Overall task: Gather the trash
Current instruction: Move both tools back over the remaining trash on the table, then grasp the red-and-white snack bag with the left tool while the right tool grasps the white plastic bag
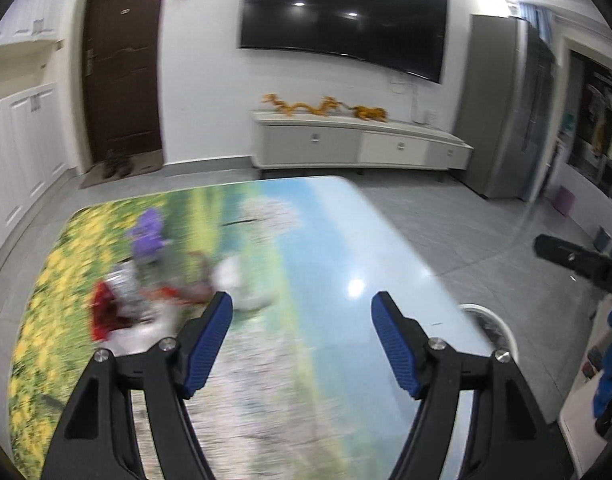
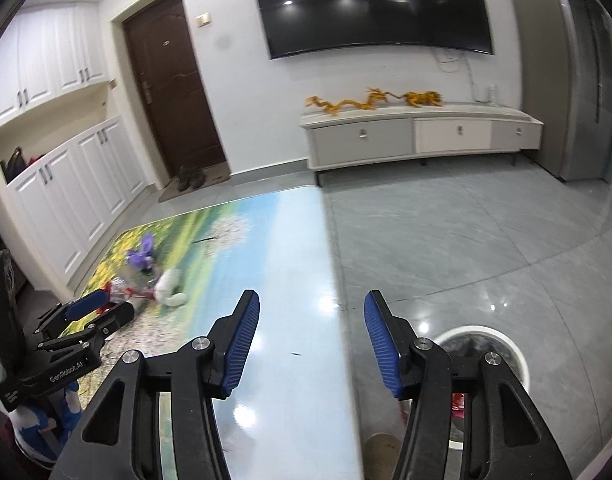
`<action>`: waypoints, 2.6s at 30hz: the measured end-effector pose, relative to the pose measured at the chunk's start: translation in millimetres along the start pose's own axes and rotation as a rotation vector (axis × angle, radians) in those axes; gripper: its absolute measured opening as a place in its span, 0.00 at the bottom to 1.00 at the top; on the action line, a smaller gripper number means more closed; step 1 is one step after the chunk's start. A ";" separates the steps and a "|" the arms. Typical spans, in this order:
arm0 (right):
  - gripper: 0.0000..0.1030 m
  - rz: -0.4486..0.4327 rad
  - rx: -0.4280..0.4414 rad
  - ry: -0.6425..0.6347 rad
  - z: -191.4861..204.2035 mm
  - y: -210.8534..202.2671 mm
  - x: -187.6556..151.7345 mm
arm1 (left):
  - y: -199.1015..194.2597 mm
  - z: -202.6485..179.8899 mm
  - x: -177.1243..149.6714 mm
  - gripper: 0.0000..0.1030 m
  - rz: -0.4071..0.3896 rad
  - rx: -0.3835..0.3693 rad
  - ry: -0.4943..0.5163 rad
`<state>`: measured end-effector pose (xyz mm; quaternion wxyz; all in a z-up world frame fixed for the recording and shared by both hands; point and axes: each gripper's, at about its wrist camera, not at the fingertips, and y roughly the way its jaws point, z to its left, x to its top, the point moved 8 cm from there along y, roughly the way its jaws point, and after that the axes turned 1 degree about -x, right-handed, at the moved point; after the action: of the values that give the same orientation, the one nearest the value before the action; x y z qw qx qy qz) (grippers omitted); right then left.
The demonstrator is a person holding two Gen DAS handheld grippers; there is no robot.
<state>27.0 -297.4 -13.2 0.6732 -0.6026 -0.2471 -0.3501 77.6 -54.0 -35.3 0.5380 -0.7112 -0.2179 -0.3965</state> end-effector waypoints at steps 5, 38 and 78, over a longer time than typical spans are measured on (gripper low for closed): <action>0.52 0.038 0.064 -0.036 38.8 22.2 -1.3 | -6.3 79.8 -15.0 0.69 0.009 0.108 -0.085; 0.53 0.327 0.313 -0.273 223.4 211.0 -33.6 | 55.6 195.2 -55.2 0.33 0.187 0.147 -0.259; 0.24 0.327 0.310 -0.303 229.0 212.8 -42.1 | 43.0 189.3 -51.3 0.23 0.136 0.178 -0.220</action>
<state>184.5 -58.5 -146.0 0.7603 -0.5699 -0.2951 -0.1008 141.3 115.5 -121.9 0.5973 -0.7131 -0.2609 -0.2582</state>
